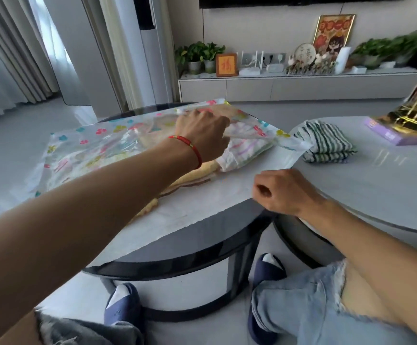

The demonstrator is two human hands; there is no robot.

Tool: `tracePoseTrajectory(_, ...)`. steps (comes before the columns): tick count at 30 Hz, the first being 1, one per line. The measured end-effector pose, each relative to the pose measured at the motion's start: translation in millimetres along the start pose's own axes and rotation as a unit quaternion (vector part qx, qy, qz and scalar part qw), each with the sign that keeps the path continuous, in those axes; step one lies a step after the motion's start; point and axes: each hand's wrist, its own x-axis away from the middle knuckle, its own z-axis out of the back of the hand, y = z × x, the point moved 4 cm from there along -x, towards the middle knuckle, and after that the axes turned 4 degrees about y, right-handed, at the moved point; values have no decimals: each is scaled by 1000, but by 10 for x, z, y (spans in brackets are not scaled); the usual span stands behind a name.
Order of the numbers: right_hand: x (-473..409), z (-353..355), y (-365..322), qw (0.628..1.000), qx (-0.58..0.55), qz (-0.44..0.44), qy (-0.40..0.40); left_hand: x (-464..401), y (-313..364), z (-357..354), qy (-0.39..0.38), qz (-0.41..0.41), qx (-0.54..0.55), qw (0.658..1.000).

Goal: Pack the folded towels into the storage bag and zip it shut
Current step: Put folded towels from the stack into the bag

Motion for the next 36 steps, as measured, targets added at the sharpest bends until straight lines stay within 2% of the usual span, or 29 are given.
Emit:
tracePoseTrajectory(2, 251, 210, 563, 995, 15, -93, 36, -100, 197, -122, -20, -14, 11, 1000)
tracePoseTrajectory(4, 488, 282, 1150, 974, 50, -215, 40, -214, 398, -257, -30, -27, 6, 999)
tracePoseTrajectory(6, 651, 226, 1689, 941, 86, -327, 1, -340, 575, -380, -29, -38, -8, 999)
tracePoseTrajectory(9, 666, 90, 2340, 882, 51, -468, -1, -568, 750, -530, -26, -47, -23, 998)
tracePoseTrajectory(15, 345, -142, 3244, 799, -1, -600, 21, -961, 908, -754, -56, -55, 33, 996)
tracePoseTrajectory(18, 228, -303, 3512, 773, -28, -634, -3, -1083, 902, -848, -89, -50, 64, 993)
tracePoseTrajectory(22, 145, -329, 3604, 766, -17, -642, -7, -1111, 867, -891, -113, -36, 84, 989)
tracePoseTrajectory(24, 99, -245, 3574, 754, -48, -655, -5, -1099, 850, -871, -110, -30, 80, 990)
tracePoseTrajectory(26, 73, -161, 3498, 713, -192, -674, 14, -1079, 841, -826, -105, -28, 71, 992)
tracePoseTrajectory(28, 135, -59, 3311, 641, -346, -685, 14, -1049, 823, -750, -90, -27, 54, 994)
tracePoseTrajectory(30, 271, 103, 3060, 594, -445, -670, -2, -979, 765, -658, -76, -19, 27, 997)
tracePoseTrajectory(36, 775, 743, 2144, 554, -606, -568, -55, -615, 238, -309, -82, 24, -27, 996)
